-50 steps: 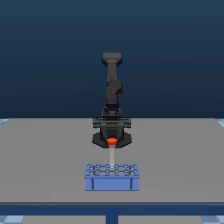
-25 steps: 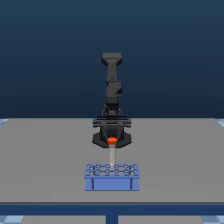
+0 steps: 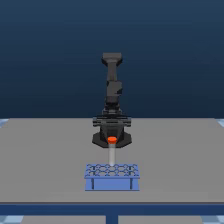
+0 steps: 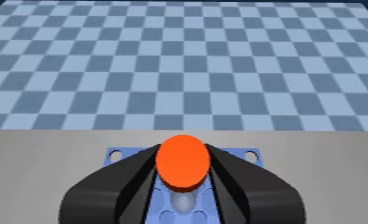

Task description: Pick up the centrifuge tube on the rack

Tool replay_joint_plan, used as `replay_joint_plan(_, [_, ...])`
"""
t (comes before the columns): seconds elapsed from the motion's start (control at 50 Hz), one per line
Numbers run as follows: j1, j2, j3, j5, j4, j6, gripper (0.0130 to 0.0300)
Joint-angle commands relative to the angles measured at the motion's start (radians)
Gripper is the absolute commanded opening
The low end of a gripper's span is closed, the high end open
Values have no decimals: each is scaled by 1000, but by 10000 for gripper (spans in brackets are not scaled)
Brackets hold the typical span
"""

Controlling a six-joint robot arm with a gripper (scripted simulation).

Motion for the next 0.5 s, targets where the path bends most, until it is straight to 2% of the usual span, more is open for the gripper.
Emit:
replay_joint_plan(0.02, [0,-2,-2,4,-7,14,130])
replay_joint_plan(0.5, [0,-11,-12,23,43,-36,130])
